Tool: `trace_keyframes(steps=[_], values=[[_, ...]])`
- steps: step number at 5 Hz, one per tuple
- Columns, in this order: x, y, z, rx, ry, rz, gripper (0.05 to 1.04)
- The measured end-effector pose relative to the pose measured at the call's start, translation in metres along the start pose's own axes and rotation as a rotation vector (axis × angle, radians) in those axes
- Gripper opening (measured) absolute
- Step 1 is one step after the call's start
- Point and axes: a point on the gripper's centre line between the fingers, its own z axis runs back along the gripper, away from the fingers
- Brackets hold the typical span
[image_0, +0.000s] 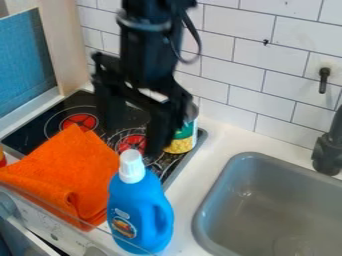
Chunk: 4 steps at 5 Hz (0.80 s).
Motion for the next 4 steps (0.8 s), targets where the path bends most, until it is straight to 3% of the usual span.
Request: trace_keyframes(steps=[2, 3, 4], values=[[0.001, 0.043, 0.045, 0.011, -0.044, 0.027, 1.0], [-0.001, 0.085, 0.034, 0.049, 0.016, 0.04, 1.0], [-0.002, 0.098, 0.031, 0.053, 0.008, 0.018, 1.0]])
